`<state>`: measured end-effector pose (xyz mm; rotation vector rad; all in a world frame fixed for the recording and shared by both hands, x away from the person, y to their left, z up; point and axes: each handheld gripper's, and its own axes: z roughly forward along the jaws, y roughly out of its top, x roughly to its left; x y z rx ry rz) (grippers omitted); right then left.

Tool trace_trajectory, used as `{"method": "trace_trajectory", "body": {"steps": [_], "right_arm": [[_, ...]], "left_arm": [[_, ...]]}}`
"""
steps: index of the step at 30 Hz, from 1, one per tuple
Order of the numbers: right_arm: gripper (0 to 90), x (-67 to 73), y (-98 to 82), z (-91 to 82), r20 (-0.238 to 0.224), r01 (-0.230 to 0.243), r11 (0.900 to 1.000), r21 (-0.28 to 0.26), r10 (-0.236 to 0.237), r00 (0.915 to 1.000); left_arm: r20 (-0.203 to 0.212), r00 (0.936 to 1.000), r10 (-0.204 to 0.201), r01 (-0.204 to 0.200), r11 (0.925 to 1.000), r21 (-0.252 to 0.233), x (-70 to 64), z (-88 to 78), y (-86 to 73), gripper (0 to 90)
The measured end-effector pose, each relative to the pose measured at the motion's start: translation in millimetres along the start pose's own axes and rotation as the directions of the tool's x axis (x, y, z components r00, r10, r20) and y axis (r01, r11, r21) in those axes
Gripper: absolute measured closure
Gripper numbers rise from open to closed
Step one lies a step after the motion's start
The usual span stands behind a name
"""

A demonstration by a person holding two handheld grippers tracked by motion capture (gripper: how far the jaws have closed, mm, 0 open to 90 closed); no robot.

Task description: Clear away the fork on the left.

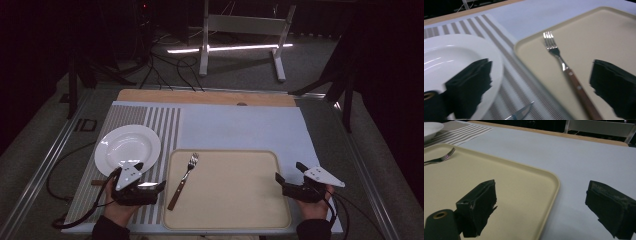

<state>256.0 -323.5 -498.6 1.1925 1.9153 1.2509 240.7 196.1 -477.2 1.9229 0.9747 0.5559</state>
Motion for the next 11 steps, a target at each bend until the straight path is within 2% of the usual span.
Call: {"method": "trace_trajectory", "body": {"steps": [1, 2, 3, 4, 5, 6, 7, 10, 11], "right_arm": [[9.6, -0.3, -0.1, -0.3, -0.001, -0.002, 1.0, 0.0, 0.002, 1.0], [9.6, -0.5, -0.2, -0.3, -0.001, -0.002, 1.0, 0.0, 0.002, 1.0], [9.6, -0.7, -0.3, -0.4, 0.0, -0.001, 1.0, 0.001, 0.001, 1.0], [9.6, -0.7, -0.3, -0.4, 0.0, -0.001, 1.0, 0.001, 0.001, 1.0], [9.6, -0.6, -0.3, -0.5, 0.001, 0.001, 1.0, -0.004, -0.001, 1.0], [9.6, -0.6, -0.3, -0.5, 0.001, 0.001, 1.0, -0.004, -0.001, 1.0], [9.6, -0.2, -0.1, -0.8, 0.002, 0.0, 1.0, -0.006, 0.0, 1.0], [9.6, -0.2, -0.1, -0.8, 0.0, 0.001, 1.0, -0.007, -0.001, 1.0], [9.6, -0.3, -0.2, -0.8, 0.0, 0.002, 1.0, -0.006, -0.002, 1.0]], "left_arm": [[-0.017, 0.9998, -0.006, 0.005, 0.9999, -0.016, 10.0, -6.1, -4.9, 1.1], [-0.017, 0.9998, -0.006, 0.005, 0.9999, -0.016, 10.0, -6.1, -4.9, 0.4], [-0.039, 0.9991, -0.018, 0.016, 0.9986, -0.05, 20.3, -14.1, -10.8, 0.3], [-0.039, 0.9991, -0.018, 0.016, 0.9986, -0.05, 20.3, -14.1, -10.8, 0.3], [-0.066, 0.9971, -0.039, 0.033, 0.9956, -0.088, 30.5, -22.6, -16.2, 0.2], [-0.066, 0.9971, -0.039, 0.033, 0.9956, -0.088, 30.5, -22.6, -16.2, 0.2], [-0.094, 0.9938, -0.061, 0.05, 0.992, -0.116, 39.4, -29.9, -20.7, 0.2], [-0.097, 0.9927, -0.072, 0.059, 0.9899, -0.129, 43.4, -33.2, -22.7, 0.2], [-0.116, 0.9894, -0.088, 0.071, 0.9866, -0.147, 48.3, -37.3, -25.5, 0.2]]}}
